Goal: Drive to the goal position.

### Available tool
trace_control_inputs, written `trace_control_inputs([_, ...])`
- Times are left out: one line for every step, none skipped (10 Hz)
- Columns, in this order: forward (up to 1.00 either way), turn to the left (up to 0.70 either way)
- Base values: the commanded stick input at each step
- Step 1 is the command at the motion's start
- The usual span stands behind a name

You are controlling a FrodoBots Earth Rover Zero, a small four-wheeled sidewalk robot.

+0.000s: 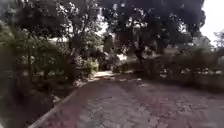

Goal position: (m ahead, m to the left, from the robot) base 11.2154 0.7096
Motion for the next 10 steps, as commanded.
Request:
trace_control_inputs([0.70,0.00])
trace_control_inputs([0.70,0.00])
trace_control_inputs([0.70,0.00])
trace_control_inputs([0.70,0.00])
trace_control_inputs([0.70,0.00])
trace_control_inputs([0.70,0.00])
trace_control_inputs([0.70,0.00])
trace_control_inputs([0.70,0.06])
trace_control_inputs([0.70,0.35])
trace_control_inputs([0.70,0.35])
